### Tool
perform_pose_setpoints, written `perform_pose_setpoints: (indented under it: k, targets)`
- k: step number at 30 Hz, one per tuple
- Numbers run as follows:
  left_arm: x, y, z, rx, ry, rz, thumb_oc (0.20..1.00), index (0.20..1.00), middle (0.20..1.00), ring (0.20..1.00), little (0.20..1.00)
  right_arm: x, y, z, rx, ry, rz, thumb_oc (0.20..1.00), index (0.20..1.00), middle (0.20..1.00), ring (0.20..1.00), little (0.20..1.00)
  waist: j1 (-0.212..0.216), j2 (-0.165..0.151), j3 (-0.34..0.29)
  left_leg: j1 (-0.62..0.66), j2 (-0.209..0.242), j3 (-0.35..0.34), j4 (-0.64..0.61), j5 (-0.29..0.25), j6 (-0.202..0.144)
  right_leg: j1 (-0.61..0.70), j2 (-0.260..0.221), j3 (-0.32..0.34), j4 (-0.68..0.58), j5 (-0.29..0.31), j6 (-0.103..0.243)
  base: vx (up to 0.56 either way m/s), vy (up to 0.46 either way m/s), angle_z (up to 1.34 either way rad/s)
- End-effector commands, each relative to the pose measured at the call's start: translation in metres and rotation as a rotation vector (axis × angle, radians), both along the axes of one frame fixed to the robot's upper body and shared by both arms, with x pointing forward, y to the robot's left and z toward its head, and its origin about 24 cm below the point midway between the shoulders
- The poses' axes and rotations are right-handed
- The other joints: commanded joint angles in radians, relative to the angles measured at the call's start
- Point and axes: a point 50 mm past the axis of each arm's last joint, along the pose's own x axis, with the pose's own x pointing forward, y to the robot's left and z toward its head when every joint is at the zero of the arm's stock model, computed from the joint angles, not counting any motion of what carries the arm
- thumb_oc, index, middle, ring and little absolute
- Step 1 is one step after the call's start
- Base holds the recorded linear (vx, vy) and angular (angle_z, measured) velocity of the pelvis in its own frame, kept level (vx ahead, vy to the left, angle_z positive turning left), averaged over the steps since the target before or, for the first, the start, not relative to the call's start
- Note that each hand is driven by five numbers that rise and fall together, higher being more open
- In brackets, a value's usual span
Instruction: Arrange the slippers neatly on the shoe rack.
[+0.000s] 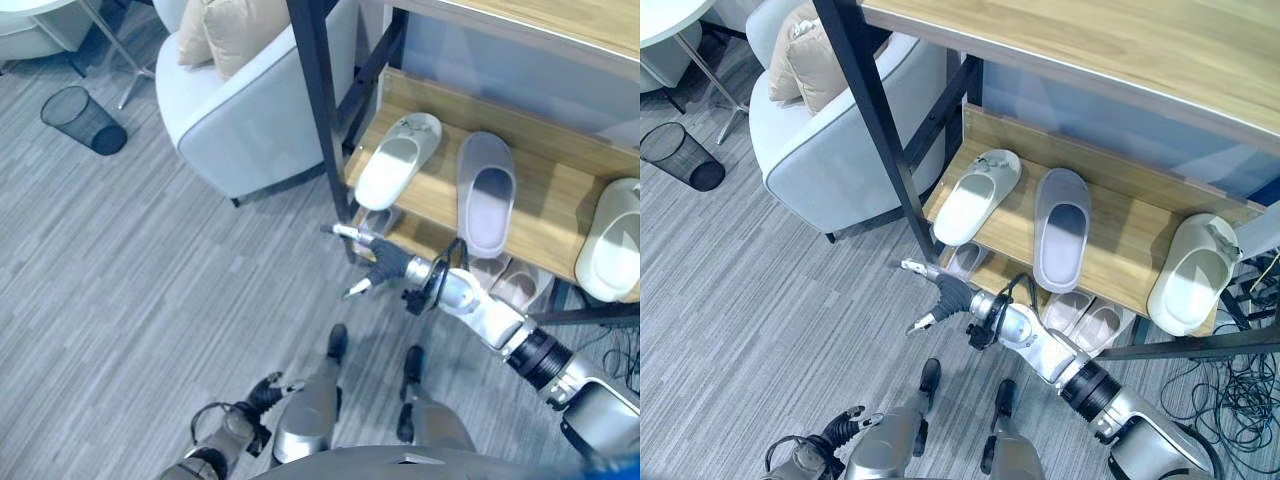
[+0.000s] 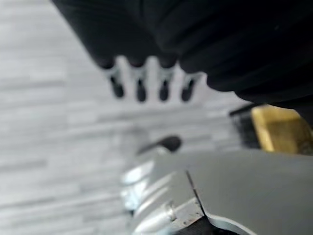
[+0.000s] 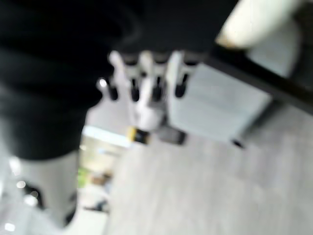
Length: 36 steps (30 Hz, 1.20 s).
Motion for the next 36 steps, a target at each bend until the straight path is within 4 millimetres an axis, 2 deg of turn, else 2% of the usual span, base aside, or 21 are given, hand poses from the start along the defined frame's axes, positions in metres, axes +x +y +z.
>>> perform_pose_setpoints:
  k: [1,4,6,7,11,12,13,14,16,17,22,29,31,32,36]
  targets:
    - [0.003,-0.002,0.001,0.051,-0.032,-0.030,1.000,1.000,1.000,1.000,1.000,-0.017,0.008,0.055,0.168,-0.236,0.096,1.000,1.000,1.000,1.000,1.000,0.014,-0.047,0.007,-0.105,-0.006,-0.042,0.193,-0.154,0.035,-0.033,-0.066,0.040,0.194,-0.162,0.054,0.00,0.000,0.00]
    - [0.001,0.001,0.000,0.037,-0.022,0.021,1.000,1.000,1.000,1.000,1.000,-0.019,-0.001,0.068,0.194,-0.315,0.054,1.000,1.000,1.000,1.000,1.000,0.009,-0.053,0.006,-0.105,-0.005,-0.041,0.194,-0.158,0.035,-0.032,-0.063,0.039,0.191,-0.163,0.052,0.01,-0.010,-0.01]
    - [0.000,0.002,0.000,0.038,-0.024,0.026,1.000,1.000,1.000,1.000,1.000,-0.016,-0.006,0.068,0.190,-0.328,0.019,1.000,1.000,1.000,1.000,1.000,0.009,-0.054,0.005,-0.106,-0.004,-0.041,0.196,-0.159,0.035,-0.032,-0.063,0.038,0.191,-0.164,0.051,0.00,0.000,0.00]
    - [0.000,0.005,0.000,0.044,-0.029,0.047,1.000,1.000,1.000,1.000,1.000,0.001,-0.020,0.061,0.157,-0.327,-0.118,1.000,1.000,1.000,1.000,1.000,0.005,-0.057,0.007,-0.108,-0.004,-0.039,0.196,-0.159,0.035,-0.035,-0.062,0.040,0.189,-0.161,0.052,0.00,0.000,0.00]
    - [-0.004,0.010,0.000,0.060,-0.018,0.066,1.000,1.000,1.000,1.000,1.000,0.013,-0.056,0.049,0.194,-0.287,-0.325,1.000,1.000,1.000,1.000,1.000,-0.001,-0.060,0.010,-0.115,-0.005,-0.044,0.201,-0.163,0.037,-0.041,-0.062,0.040,0.190,-0.163,0.050,0.01,0.004,-0.10]
    - [-0.004,0.010,0.000,0.060,-0.018,0.065,1.000,1.000,1.000,1.000,1.000,0.013,-0.056,0.049,0.194,-0.287,-0.326,1.000,1.000,1.000,1.000,1.000,0.000,-0.060,0.009,-0.116,-0.005,-0.044,0.201,-0.163,0.037,-0.041,-0.062,0.040,0.190,-0.163,0.050,0.01,-0.004,-0.07]
    - [-0.003,0.011,0.000,0.054,-0.022,0.074,1.000,1.000,1.000,1.000,1.000,0.019,-0.075,0.044,0.207,-0.275,-0.429,1.000,1.000,1.000,1.000,1.000,-0.001,-0.059,0.013,-0.119,-0.007,-0.048,0.203,-0.164,0.038,-0.042,-0.063,0.037,0.190,-0.163,0.049,0.00,-0.004,-0.06]
    - [-0.003,0.011,0.000,0.054,-0.022,0.073,1.000,1.000,1.000,1.000,1.000,0.019,-0.075,0.044,0.208,-0.275,-0.430,1.000,1.000,1.000,1.000,1.000,0.000,-0.059,0.012,-0.120,-0.007,-0.048,0.203,-0.165,0.038,-0.042,-0.063,0.037,0.190,-0.163,0.049,0.00,-0.006,-0.05]
    - [-0.002,0.009,0.000,0.047,-0.023,0.068,1.000,1.000,1.000,1.000,1.000,0.023,-0.091,0.043,0.245,-0.269,-0.519,1.000,1.000,1.000,1.000,1.000,0.001,-0.059,0.016,-0.123,-0.010,-0.051,0.205,-0.167,0.040,-0.042,-0.063,0.035,0.190,-0.163,0.048,0.00,-0.001,-0.02]
    - [-0.001,0.006,0.000,0.036,-0.026,0.054,1.000,1.000,1.000,1.000,1.000,0.027,-0.107,0.049,0.301,-0.302,-0.618,1.000,1.000,1.000,1.000,1.000,0.003,-0.055,0.019,-0.127,-0.013,-0.055,0.208,-0.170,0.042,-0.042,-0.063,0.031,0.188,-0.162,0.048,0.01,0.004,0.04]
    - [0.002,0.002,0.001,0.027,-0.034,0.038,1.000,1.000,1.000,1.000,1.000,0.031,-0.119,0.064,0.353,-0.386,-0.693,1.000,1.000,1.000,1.000,1.000,0.011,-0.053,0.023,-0.135,-0.018,-0.060,0.213,-0.174,0.044,-0.043,-0.064,0.027,0.187,-0.163,0.049,0.01,0.005,0.06]
    - [0.004,0.003,0.002,0.027,-0.043,0.047,1.000,1.000,1.000,1.000,1.000,0.033,-0.138,0.073,0.290,-0.484,-0.814,1.000,1.000,1.000,1.000,1.000,0.016,-0.054,0.023,-0.141,-0.026,-0.068,0.217,-0.179,0.047,-0.043,-0.064,0.023,0.189,-0.167,0.047,0.01,0.012,0.06]
    - [0.005,0.006,0.003,0.028,-0.052,0.054,1.000,1.000,1.000,1.000,1.000,0.035,-0.159,0.074,0.081,-0.574,-0.910,1.000,1.000,1.000,1.000,1.000,0.018,-0.059,0.029,-0.148,-0.028,-0.073,0.220,-0.180,0.046,-0.046,-0.064,0.019,0.189,-0.167,0.048,0.00,0.000,0.00]
    - [0.004,0.005,0.003,0.028,-0.050,0.050,1.000,1.000,1.000,1.000,1.000,0.033,-0.165,0.073,0.032,-0.594,-0.937,1.000,1.000,1.000,1.000,1.000,0.017,-0.060,0.030,-0.149,-0.027,-0.076,0.220,-0.180,0.046,-0.047,-0.064,0.018,0.189,-0.167,0.048,0.01,-0.019,0.03]
    - [0.002,0.004,0.001,0.027,-0.037,0.044,1.000,1.000,1.000,1.000,1.000,0.031,-0.185,0.068,0.041,-0.584,-1.047,1.000,1.000,1.000,1.000,1.000,0.015,-0.066,0.031,-0.152,-0.030,-0.080,0.216,-0.179,0.047,-0.048,-0.064,0.016,0.186,-0.165,0.047,0.01,-0.002,0.03]
